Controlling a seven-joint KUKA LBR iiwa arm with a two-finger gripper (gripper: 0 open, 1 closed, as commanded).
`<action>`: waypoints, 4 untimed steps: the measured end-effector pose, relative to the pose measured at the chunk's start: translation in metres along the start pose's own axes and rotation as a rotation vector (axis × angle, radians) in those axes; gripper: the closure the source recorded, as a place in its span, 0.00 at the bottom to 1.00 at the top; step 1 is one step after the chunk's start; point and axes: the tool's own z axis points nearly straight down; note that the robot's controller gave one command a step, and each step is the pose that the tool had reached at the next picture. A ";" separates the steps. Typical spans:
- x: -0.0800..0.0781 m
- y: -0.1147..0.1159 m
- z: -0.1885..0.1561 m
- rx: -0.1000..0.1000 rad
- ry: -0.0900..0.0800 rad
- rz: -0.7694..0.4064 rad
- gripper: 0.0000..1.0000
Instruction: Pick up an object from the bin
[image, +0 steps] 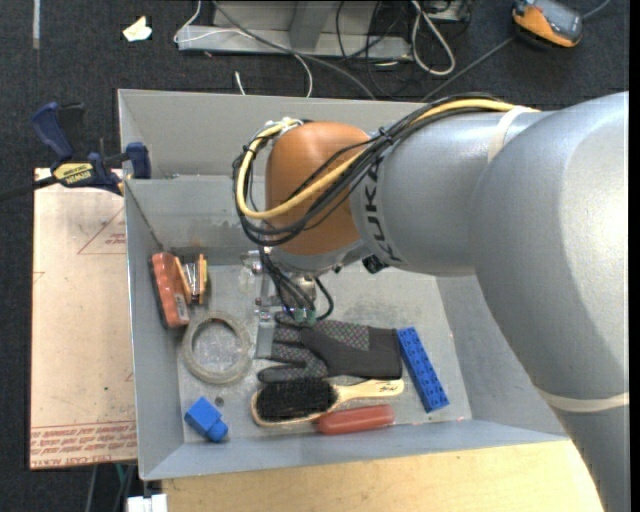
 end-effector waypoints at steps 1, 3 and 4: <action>-0.002 -0.001 -0.004 -0.001 -0.007 0.003 0.00; 0.060 -0.089 -0.007 -0.006 -0.006 0.108 0.00; 0.037 -0.107 0.015 -0.001 -0.010 0.196 0.00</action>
Offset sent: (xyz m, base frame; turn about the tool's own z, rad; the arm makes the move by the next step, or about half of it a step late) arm -0.0199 -0.0798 0.0014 0.0693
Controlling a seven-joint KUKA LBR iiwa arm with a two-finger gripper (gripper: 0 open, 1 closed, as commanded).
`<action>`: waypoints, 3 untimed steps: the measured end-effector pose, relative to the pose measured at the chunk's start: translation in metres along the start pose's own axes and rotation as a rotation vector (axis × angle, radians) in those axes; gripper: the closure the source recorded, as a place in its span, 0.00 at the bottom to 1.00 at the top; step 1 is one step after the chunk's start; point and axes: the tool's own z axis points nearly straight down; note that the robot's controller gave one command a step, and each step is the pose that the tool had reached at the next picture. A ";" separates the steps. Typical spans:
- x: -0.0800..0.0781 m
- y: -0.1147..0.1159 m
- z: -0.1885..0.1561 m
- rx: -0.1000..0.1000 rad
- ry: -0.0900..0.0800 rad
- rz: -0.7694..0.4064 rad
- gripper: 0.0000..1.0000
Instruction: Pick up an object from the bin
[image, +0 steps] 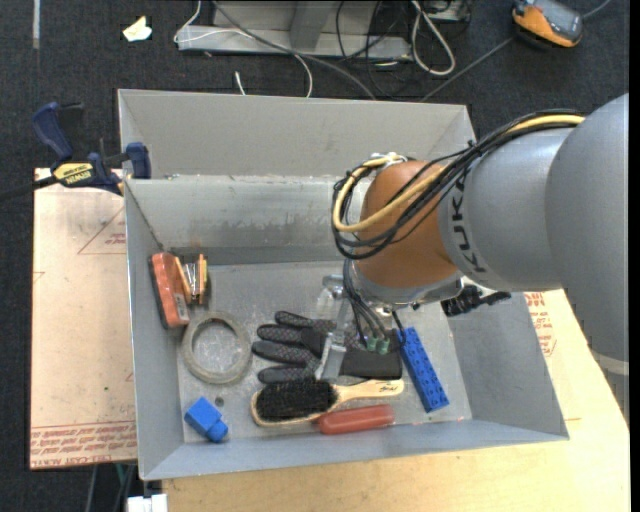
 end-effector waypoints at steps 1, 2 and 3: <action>0.036 -0.016 0.041 -0.009 -0.002 0.110 0.00; 0.017 0.008 0.038 -0.010 -0.014 0.146 1.00; 0.016 0.008 0.038 -0.010 -0.014 0.146 1.00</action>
Offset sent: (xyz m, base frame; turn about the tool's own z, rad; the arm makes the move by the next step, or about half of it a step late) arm -0.0177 0.0094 -0.0421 0.1463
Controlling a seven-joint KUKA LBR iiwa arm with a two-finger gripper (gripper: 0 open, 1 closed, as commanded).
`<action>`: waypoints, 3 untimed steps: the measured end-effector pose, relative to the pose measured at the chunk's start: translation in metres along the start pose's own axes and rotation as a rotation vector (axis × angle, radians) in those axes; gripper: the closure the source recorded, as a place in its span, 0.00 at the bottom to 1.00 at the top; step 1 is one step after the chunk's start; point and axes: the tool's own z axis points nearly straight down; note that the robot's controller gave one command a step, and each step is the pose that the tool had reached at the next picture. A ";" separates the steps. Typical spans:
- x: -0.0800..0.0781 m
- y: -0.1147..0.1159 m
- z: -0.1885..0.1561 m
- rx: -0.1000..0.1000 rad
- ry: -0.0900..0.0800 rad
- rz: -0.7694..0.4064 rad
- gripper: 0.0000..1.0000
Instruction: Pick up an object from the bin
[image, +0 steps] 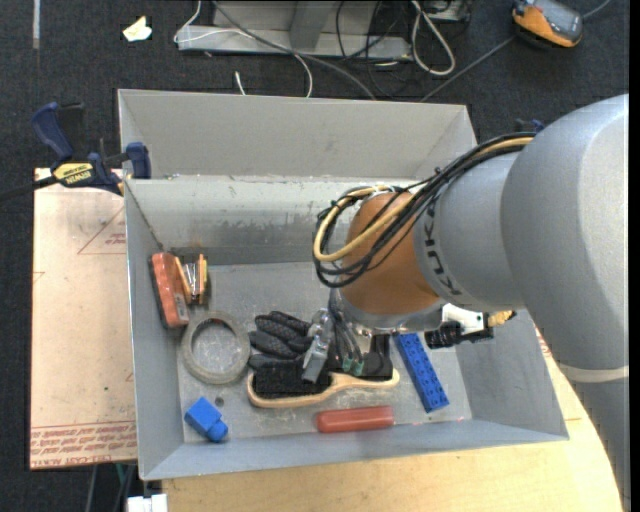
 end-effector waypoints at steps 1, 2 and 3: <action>0.000 0.000 -0.024 0.001 0.002 0.000 1.00; 0.000 0.000 -0.050 0.000 0.001 -0.001 1.00; 0.000 0.000 -0.096 0.003 0.007 -0.002 1.00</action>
Offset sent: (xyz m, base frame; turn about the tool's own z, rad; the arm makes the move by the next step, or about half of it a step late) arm -0.0014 -0.0002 0.0166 0.0000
